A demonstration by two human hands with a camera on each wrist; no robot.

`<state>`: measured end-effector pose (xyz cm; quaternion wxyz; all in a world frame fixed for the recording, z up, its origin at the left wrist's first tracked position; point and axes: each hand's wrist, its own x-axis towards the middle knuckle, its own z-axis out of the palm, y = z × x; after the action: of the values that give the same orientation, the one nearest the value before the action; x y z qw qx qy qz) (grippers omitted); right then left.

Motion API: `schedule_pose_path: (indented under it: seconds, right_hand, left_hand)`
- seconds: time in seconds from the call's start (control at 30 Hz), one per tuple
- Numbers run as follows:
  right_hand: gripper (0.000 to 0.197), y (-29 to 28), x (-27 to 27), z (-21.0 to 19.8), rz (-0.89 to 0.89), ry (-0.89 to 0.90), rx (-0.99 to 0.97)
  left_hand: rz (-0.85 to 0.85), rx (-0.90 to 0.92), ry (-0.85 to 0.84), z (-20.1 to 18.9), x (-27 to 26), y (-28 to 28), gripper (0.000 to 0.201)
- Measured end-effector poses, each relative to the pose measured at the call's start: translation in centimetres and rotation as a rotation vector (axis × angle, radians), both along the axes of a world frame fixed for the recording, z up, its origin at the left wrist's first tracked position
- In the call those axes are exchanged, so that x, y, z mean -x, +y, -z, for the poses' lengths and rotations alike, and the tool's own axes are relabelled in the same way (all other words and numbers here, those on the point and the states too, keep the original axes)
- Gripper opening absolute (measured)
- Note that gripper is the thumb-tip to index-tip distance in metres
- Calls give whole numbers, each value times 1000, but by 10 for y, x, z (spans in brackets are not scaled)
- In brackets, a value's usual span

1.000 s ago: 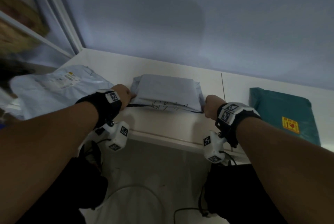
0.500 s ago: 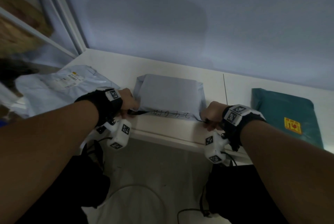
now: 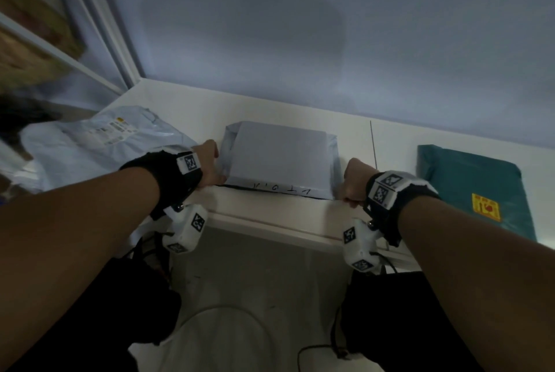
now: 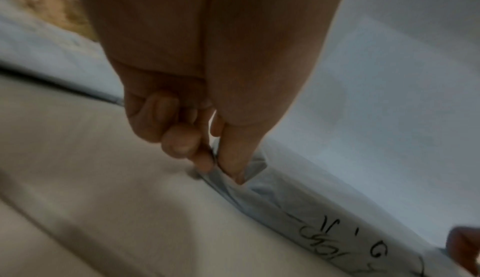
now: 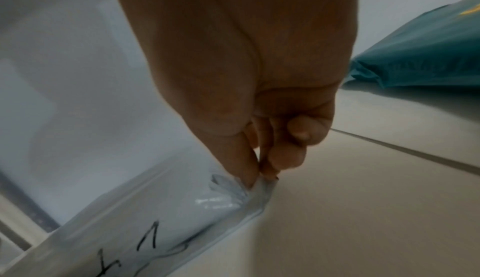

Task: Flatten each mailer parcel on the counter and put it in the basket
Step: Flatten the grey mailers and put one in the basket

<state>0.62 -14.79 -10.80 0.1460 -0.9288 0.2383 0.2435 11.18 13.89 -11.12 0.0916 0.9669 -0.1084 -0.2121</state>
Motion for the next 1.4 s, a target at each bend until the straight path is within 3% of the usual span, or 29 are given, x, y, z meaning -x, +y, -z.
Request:
schedule_pose_path:
  seconds: [0.03,0.13,0.23,0.3,0.4,0.5,0.63,0.77,1.0,1.17,1.3,1.4]
  right_hand:
    - [31,-2,-1,-3,35,-40,-16]
    - [16,-4,-3,-16,55,-201,-23]
    - [30,6,-2,-19,61,-330,-143]
    - [49,20,-2,-12,40,-325,-214]
    - [49,43,-1,0,-38,-279,-197]
    - [56,45,-4,11,-41,-315,-172]
    - [51,39,-6,16,-44,-277,-245]
    - [42,37,-1,15,-55,-256,-265]
    - [36,44,22,4,-88,-192,-220]
    - [59,39,14,-1,-92,-326,-44]
    - [66,36,-8,17,-102,-463,-24]
    - [66,31,-18,35,-94,-469,-13]
  left_hand:
    - [29,-44,-30,-3,0,1,69]
    - [87,-118,-128,-11,-3,3,68]
    - [76,-32,-160,-17,-2,-8,60]
    - [103,88,-84,-16,3,-21,66]
    - [171,178,-7,-2,13,-35,67]
    - [153,179,-38,16,14,-41,69]
    - [84,118,6,25,18,-46,74]
    - [140,124,25,16,15,-47,76]
    - [174,67,-17,4,27,-30,65]
    - [185,109,-94,0,19,-28,74]
    - [150,143,-74,2,5,-44,76]
    - [112,188,-38,13,-6,-55,80]
